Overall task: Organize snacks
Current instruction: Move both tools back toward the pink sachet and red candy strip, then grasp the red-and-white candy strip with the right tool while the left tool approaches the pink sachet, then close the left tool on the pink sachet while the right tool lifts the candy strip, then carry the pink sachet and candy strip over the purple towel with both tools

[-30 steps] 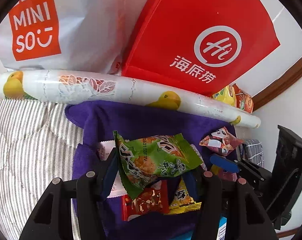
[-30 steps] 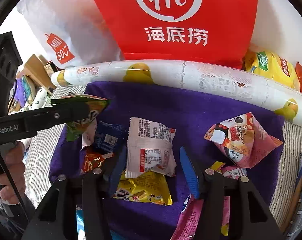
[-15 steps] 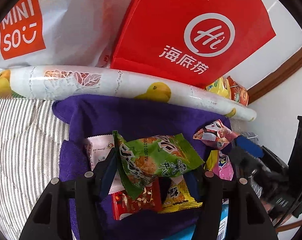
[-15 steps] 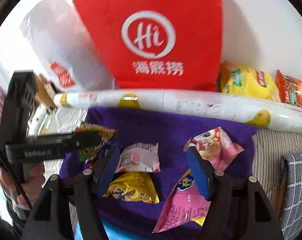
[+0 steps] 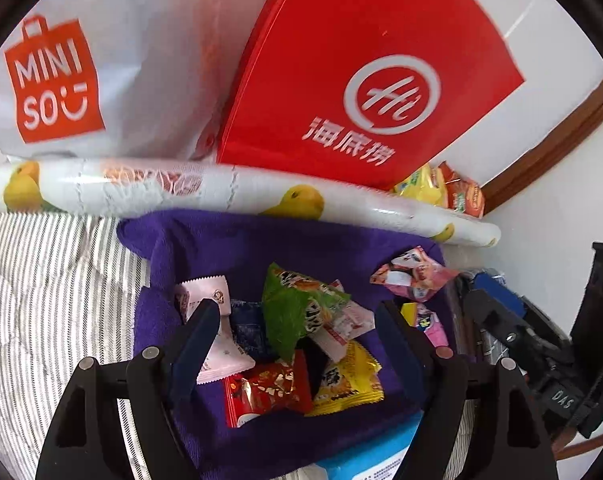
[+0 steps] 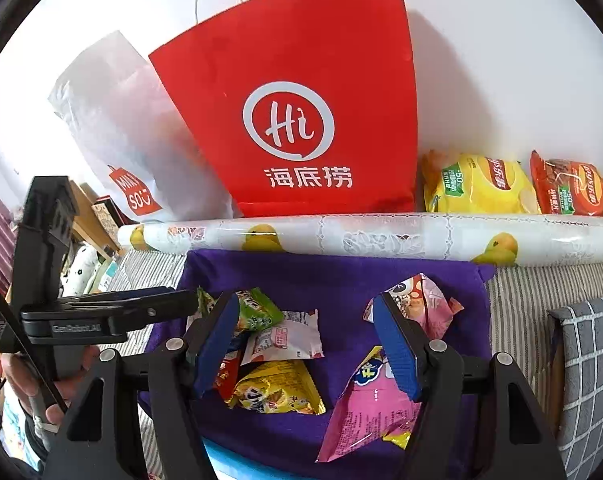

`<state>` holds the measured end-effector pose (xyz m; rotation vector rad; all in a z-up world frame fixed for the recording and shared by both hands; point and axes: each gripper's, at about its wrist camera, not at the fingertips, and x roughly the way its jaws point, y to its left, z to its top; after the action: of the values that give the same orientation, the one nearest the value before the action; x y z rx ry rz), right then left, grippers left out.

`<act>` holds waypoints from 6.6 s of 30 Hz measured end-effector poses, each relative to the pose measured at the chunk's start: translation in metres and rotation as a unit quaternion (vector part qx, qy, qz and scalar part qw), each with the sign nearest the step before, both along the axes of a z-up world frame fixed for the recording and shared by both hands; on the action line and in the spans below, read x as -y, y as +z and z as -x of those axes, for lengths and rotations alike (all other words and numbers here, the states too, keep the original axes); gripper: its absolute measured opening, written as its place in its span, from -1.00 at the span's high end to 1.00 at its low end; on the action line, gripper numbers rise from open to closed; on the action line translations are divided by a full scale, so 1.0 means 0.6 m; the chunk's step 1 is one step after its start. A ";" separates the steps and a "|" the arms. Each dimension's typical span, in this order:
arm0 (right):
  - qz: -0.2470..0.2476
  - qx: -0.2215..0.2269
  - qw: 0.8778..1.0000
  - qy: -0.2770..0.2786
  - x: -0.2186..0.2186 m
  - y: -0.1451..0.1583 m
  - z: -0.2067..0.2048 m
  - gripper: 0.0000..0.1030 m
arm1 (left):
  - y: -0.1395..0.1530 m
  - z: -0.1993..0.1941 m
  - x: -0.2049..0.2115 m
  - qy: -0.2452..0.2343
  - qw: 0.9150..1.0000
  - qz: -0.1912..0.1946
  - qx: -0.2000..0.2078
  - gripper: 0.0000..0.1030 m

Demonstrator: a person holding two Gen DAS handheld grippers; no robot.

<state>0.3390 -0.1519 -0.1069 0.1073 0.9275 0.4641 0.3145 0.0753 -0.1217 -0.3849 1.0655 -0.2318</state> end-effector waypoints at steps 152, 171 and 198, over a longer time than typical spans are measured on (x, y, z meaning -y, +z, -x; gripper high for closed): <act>0.030 0.020 0.999 -0.032 0.134 -0.045 0.488 0.57 | -0.027 0.437 0.112 -0.024 0.997 -0.069 0.037 0.02; 0.023 0.051 0.998 0.006 0.144 0.009 0.452 0.57 | 0.023 0.400 0.176 -0.021 0.996 -0.058 0.067 0.02; -0.010 0.069 0.997 -0.032 0.132 0.077 0.340 0.57 | 0.096 0.309 0.140 -0.035 0.993 -0.070 0.093 0.02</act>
<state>0.1352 -0.2309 -0.0605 0.1218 0.7820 0.4174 0.1293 -0.0085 -0.0643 -0.1952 0.9060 -0.2488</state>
